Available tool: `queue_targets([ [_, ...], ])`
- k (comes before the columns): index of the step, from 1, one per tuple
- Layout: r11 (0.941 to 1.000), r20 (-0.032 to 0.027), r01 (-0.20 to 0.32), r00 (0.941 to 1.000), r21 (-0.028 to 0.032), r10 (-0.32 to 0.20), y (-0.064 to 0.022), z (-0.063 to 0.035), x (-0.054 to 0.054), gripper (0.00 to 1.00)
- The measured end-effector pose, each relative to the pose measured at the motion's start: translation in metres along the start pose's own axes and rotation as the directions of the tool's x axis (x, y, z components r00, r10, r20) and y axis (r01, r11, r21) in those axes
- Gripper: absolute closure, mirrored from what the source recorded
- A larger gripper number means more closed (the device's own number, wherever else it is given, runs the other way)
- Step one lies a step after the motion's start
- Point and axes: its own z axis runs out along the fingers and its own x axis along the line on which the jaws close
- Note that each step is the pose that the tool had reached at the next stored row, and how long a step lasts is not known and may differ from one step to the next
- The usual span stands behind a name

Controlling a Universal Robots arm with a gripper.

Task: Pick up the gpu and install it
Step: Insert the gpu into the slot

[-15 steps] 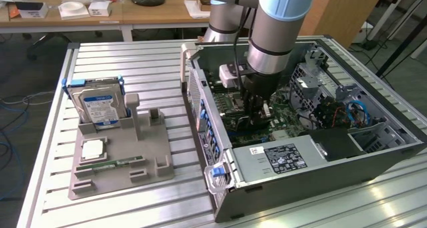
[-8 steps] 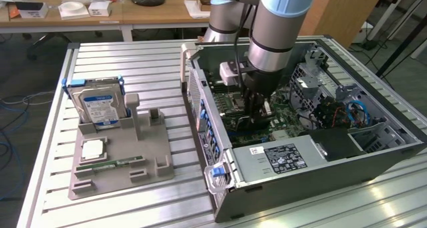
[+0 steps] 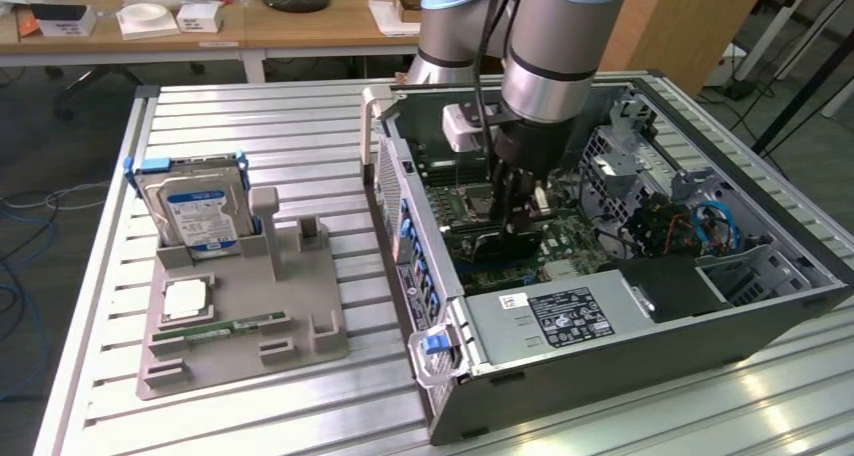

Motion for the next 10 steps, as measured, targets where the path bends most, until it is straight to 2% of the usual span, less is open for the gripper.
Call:
queue_targets([
  [7,1.0,0.0001,0.0,1.0,0.0009,0.0,0.0002,-0.0016,0.0,0.61],
  [8,1.0,0.0,0.0,1.0,0.0008,0.0,0.0002,-0.0016,0.0,0.62],
  [9,1.0,0.0,0.0,1.0,0.0008,0.0,0.0002,-0.0016,0.0,0.68],
  [10,1.0,0.0001,0.0,1.0,0.0008,0.0,0.0002,-0.0016,0.0,0.68],
])
